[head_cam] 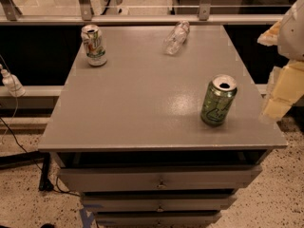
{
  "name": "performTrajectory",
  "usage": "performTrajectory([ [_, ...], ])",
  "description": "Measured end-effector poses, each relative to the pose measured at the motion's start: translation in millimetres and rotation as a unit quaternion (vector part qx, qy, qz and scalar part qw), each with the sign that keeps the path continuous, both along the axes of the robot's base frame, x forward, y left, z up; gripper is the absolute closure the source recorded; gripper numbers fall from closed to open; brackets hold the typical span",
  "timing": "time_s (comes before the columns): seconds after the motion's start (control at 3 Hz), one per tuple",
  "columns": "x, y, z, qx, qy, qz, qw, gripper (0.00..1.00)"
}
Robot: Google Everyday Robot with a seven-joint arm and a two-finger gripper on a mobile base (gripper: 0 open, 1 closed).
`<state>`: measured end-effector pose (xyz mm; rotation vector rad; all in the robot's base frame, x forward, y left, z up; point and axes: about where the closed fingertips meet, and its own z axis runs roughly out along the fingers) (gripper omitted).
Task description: Move green can near 7up can
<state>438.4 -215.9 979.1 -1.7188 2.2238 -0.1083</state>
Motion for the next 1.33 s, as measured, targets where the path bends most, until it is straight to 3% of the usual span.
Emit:
performTrajectory([
  [0.67,3.7,-2.1,0.0,0.010,-0.008,0.000,0.9999,0.00],
  [1.0,18.0,-10.2,-5.9,0.054,-0.022,0.003,0.9983,0.00],
  [1.33,38.2,-26.3,-24.9,0.138,-0.032,-0.004,0.9898,0.00],
])
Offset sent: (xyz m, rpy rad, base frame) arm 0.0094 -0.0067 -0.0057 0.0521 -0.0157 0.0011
